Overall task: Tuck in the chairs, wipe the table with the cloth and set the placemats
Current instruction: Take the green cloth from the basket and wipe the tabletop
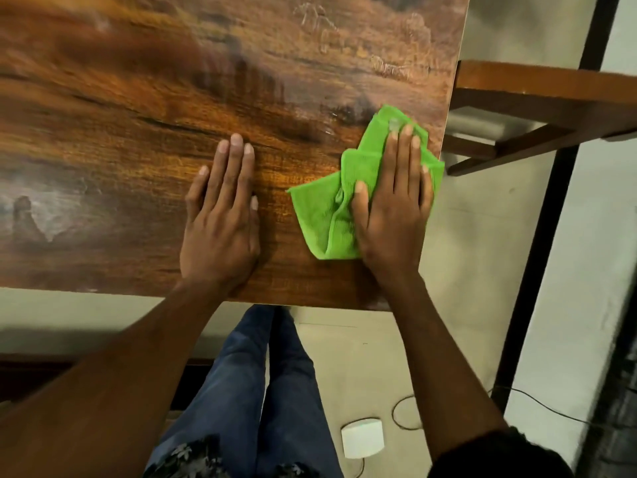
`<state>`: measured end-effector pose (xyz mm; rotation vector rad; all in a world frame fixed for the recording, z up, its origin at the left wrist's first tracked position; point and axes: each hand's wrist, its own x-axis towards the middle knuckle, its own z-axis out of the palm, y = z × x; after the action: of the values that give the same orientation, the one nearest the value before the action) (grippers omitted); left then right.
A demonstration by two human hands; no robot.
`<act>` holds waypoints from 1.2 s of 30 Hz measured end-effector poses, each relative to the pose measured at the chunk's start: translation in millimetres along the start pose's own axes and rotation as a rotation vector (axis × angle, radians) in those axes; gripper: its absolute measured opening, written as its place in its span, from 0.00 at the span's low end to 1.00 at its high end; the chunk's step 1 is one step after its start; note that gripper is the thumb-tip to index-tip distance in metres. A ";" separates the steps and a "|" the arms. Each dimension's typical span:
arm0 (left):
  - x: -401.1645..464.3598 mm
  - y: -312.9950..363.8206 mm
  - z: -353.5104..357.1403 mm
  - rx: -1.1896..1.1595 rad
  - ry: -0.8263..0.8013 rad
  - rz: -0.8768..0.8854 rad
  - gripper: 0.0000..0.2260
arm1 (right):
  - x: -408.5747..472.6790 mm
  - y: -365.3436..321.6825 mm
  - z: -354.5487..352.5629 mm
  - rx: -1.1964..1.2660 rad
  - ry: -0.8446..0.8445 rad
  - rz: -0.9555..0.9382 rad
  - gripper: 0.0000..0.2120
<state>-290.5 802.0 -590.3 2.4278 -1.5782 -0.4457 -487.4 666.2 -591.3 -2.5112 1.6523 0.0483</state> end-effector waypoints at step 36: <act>-1.9 11.1 -0.5 0.102 0.066 -0.002 0.27 | -27.5 52.8 -1.3 -0.074 -0.141 -0.590 0.37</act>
<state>-300.4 799.3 -585.8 2.4916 -1.6081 -0.2883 -546.8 670.6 -592.2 -2.8632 0.8260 0.2195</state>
